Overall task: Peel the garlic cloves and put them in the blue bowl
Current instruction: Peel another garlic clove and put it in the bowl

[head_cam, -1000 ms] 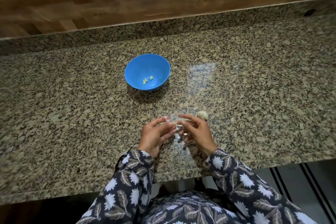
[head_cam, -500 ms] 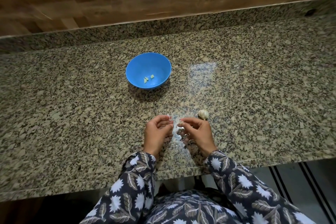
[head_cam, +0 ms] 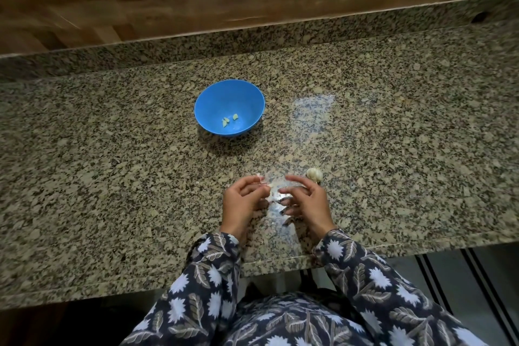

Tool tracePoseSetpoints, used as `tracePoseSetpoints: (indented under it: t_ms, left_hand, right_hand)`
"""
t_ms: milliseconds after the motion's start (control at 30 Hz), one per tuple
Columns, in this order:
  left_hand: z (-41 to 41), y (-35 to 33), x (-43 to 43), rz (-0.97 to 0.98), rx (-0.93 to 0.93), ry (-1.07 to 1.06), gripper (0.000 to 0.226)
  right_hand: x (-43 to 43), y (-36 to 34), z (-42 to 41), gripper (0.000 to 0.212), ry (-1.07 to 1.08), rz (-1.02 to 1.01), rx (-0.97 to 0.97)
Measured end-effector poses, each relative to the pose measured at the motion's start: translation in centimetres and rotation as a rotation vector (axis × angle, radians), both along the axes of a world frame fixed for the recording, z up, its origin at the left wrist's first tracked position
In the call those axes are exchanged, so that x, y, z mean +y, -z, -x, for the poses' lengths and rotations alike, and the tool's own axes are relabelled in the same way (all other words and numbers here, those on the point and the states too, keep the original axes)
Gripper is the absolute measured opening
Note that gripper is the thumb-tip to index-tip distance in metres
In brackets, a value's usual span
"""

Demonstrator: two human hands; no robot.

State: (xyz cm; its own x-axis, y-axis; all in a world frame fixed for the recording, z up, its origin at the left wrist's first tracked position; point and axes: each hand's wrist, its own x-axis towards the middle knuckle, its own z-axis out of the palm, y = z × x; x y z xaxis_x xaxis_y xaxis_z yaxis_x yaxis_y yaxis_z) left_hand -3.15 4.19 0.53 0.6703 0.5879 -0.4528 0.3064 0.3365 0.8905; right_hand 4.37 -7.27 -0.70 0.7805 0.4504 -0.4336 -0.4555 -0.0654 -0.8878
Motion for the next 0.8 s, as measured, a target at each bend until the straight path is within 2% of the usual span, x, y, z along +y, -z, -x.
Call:
tracePoseSetpoints:
  t_ms: [67,100,167,267,367,500,633,733,800]
  left_hand:
    - [0.2,-0.1,0.4,0.117,-0.003,-0.062,0.025]
    - [0.3,0.0,0.9,0.107,0.012,-0.084,0.025]
    - [0.6,0.5,2.3,-0.041,0.075,-0.142,0.025]
    - [1.8,1.1,4.8,-0.385,0.215,-0.226,0.031]
    - [2.9,1.4,6.1,-0.539,0.277,-0.216,0.035]
    - [3.2,1.4,5.7,-0.420,0.216,-0.205,0.038]
    - [2.2,0.4,2.9,-0.233,0.020,-0.029,0.037]
    - [1.9,-0.3,1.4,-0.243,-0.051,0.018,0.032]
    - [2.0,-0.4,1.2,-0.242,-0.064,0.014,0.032]
  right_hand:
    - [-0.1,0.2,-0.2,0.035,0.037,0.040,-0.037]
    - [-0.1,0.3,-0.3,0.037,0.022,0.074,-0.072]
    - [0.0,0.4,-0.4,0.029,-0.023,0.119,-0.111]
    - [0.2,0.6,-0.2,0.007,-0.053,0.093,-0.060]
    - [0.2,0.9,-0.4,0.006,-0.026,0.073,0.003]
    - [0.8,1.0,-0.1,0.011,-0.100,0.066,0.002]
    - [2.4,0.2,0.9,0.027,-0.252,0.007,-0.178]
    - [2.8,-0.1,1.0,0.022,-0.273,0.064,-0.388]
    - [2.5,0.1,0.9,0.013,-0.251,0.076,-0.456]
